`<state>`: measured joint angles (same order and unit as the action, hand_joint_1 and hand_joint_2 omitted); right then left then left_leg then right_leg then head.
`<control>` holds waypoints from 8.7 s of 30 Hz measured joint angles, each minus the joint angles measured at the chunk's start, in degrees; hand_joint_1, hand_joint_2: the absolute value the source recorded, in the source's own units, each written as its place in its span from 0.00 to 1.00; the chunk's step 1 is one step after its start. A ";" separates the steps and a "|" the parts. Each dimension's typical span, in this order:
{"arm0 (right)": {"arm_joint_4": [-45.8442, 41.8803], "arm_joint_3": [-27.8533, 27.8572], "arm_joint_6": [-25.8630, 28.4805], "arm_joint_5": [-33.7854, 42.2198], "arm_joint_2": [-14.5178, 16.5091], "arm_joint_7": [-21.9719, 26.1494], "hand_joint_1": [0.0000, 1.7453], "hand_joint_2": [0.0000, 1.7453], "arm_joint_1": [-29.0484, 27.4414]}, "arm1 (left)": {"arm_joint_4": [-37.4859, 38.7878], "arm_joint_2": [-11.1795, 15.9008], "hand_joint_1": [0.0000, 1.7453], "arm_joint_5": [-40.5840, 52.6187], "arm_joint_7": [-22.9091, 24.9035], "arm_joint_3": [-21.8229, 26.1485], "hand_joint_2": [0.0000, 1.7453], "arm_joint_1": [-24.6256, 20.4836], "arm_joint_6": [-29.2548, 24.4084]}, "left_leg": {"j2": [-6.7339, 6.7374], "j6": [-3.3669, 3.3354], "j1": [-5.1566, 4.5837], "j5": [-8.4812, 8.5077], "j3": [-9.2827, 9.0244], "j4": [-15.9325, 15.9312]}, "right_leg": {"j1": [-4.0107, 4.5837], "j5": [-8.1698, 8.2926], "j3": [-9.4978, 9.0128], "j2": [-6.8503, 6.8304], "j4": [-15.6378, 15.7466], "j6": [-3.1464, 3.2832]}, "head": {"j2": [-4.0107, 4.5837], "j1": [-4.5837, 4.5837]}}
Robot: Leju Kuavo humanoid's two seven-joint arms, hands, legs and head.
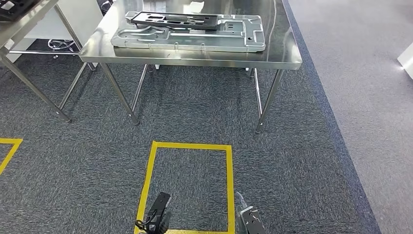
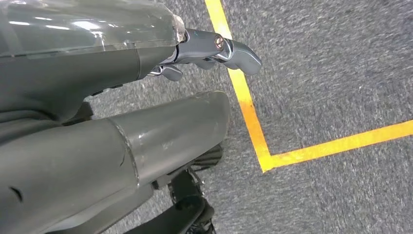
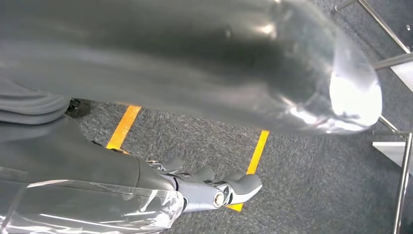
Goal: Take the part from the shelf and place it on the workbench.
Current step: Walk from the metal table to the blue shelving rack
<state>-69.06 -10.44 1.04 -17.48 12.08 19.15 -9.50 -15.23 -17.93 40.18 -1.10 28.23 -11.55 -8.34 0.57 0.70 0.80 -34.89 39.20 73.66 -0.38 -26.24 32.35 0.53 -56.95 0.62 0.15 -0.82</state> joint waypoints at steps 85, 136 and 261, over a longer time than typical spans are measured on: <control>2.83 -1.86 1.44 1.87 -1.31 1.39 0.00 0.00 -1.44 | 0.00 1.24 0.00 0.04 3.92 -0.03 0.00 -0.63 3.99 | 1.61 -1.57 -0.42 7.37 -7.23 -15.11 | 0.73 -0.21 0.72 -1.52 -1.00 -1.27 | 0.00 -0.54; 4.34 -3.04 1.89 2.19 -1.48 1.19 0.00 0.00 0.01 | 0.00 2.02 0.00 -0.65 4.72 0.04 0.00 -0.69 4.24 | -0.54 -2.52 -0.22 8.02 -6.80 -14.99 | 0.14 -1.27 0.76 1.17 -2.23 -2.33 | 0.00 -0.07; 9.37 -3.59 1.95 3.40 -1.37 0.79 0.00 0.00 2.89 | 0.00 2.37 0.00 -2.41 5.89 0.60 0.00 -0.02 4.95 | -0.47 -3.04 -0.04 5.24 -10.55 -15.90 | -0.11 -3.75 6.86 0.15 -12.74 -3.15 | 0.00 -0.32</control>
<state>-59.69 -14.03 2.99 -14.08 10.71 19.94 -6.60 -15.23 -15.56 37.77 4.79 28.83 -11.58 -3.39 0.10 -2.34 0.77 -29.65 28.65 57.76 -0.50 -29.99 39.22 0.68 -69.69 -2.53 0.15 -1.14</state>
